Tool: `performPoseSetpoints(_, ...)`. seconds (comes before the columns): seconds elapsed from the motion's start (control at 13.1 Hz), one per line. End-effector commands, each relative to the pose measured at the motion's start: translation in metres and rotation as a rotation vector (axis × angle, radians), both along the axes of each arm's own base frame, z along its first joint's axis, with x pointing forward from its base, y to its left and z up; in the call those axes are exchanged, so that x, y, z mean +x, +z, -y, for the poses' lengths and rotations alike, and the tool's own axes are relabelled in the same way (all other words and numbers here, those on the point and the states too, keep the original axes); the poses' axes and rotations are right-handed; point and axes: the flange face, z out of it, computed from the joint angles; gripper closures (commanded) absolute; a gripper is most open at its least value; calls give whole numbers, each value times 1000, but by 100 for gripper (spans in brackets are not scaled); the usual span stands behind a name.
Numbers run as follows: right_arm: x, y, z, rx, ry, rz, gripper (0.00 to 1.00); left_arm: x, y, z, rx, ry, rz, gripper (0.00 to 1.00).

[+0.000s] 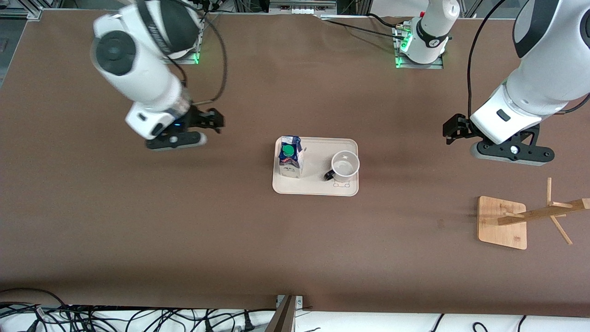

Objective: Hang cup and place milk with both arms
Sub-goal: 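Move the right gripper down over the blue milk carton on the tray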

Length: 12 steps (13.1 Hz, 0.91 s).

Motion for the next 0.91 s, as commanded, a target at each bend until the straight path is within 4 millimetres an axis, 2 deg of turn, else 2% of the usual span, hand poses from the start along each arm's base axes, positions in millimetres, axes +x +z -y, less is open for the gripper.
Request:
performPoseSetpoints(0.0,1,-23,-87,20,-169,6,0,-4,7,-2,13,-3,-1,0)
performPoseSetpoints(0.15,-11,-41,-134,22,-209,1,0,-4,7,-2,13,-5,-2,0)
performPoseSetpoints(0.23,-17,-50,-150,28,-207,5,0,-5,7,-1,14,-6,-5,0)
performPoseSetpoints(0.38,-25,-65,-168,42,-214,17,0,-5,7,-1,12,-6,-6,0)
performPoseSetpoints(0.61,-28,-85,-180,44,-218,27,0,-6,7,-1,13,-5,-10,0)
performPoseSetpoints(0.84,-26,-97,-182,42,-217,31,0,-6,8,-1,14,-22,-9,0)
